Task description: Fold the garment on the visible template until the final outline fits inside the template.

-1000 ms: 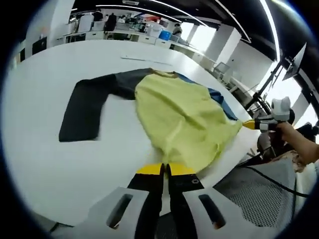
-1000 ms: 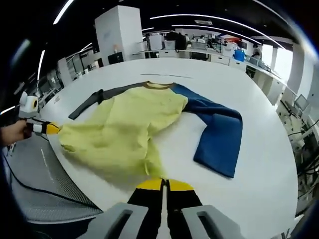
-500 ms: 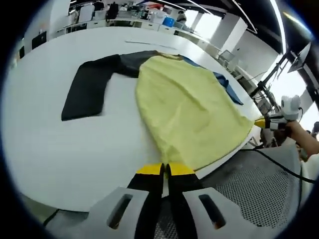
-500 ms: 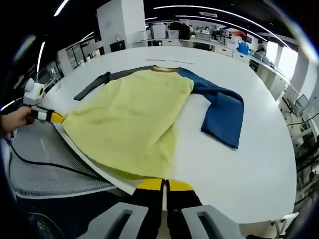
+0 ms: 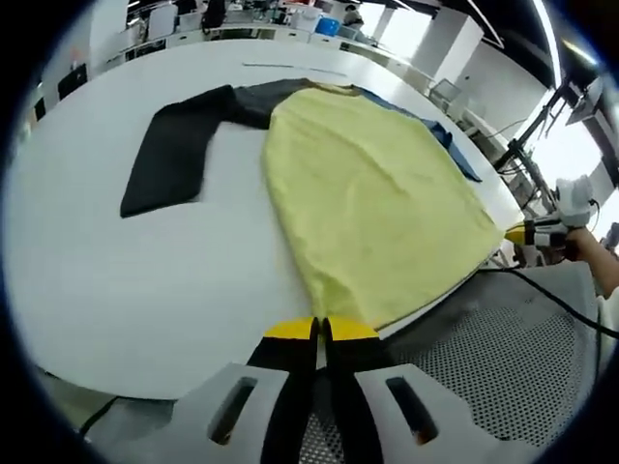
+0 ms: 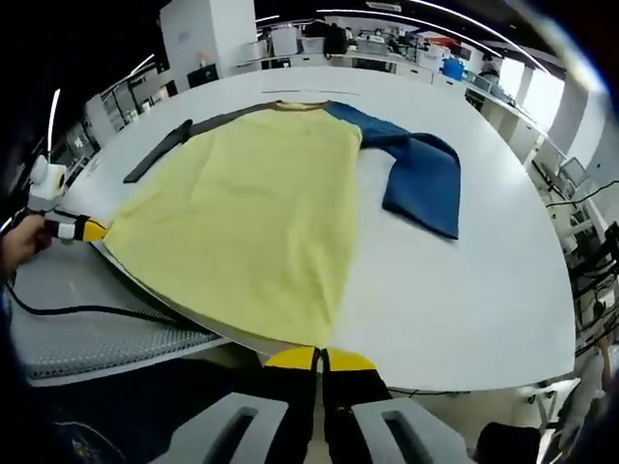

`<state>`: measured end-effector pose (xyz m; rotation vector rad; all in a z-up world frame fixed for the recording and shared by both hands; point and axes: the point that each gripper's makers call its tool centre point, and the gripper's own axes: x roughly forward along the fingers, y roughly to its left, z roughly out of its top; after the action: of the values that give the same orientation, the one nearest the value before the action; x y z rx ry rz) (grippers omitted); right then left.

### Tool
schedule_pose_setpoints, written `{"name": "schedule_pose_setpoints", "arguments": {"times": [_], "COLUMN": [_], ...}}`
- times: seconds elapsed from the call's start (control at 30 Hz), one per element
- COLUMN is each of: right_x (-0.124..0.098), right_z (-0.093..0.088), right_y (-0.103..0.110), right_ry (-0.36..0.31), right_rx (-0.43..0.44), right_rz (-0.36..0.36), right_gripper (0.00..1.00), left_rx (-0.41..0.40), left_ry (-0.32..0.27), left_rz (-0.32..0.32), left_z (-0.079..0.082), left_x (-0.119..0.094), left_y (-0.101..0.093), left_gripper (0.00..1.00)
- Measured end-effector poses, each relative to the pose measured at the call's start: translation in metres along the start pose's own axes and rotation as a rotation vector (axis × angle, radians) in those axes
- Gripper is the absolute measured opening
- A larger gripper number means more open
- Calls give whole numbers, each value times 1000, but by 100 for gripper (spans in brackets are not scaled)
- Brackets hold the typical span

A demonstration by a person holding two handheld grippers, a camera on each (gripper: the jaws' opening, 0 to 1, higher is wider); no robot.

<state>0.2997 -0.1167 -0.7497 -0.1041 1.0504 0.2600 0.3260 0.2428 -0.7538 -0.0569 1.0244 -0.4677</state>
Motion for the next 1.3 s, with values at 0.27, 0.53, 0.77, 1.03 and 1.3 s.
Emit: {"name": "schedule_pose_setpoints", "arguments": {"times": [0.27, 0.53, 0.77, 1.03, 1.3], "right_x": [-3, -9, -11, -8, -3], "right_z": [8, 29, 58, 79, 93], "right_y": [-6, -15, -23, -59, -78], "right_ry": [-48, -116, -183, -224, -259], "right_rx": [98, 179, 207, 224, 324], "right_rz": [6, 13, 31, -26, -67], "right_gripper": [10, 39, 62, 67, 57], "left_rx": [82, 218, 334, 339, 351], "left_ry": [11, -121, -257, -361, -386], "left_rz": [29, 30, -32, -61, -65], "left_z": [-1, 30, 72, 104, 114], "left_x": [0, -8, -17, -35, -42], "left_y": [2, -1, -12, -15, -17], "left_gripper": [10, 55, 80, 99, 99]}}
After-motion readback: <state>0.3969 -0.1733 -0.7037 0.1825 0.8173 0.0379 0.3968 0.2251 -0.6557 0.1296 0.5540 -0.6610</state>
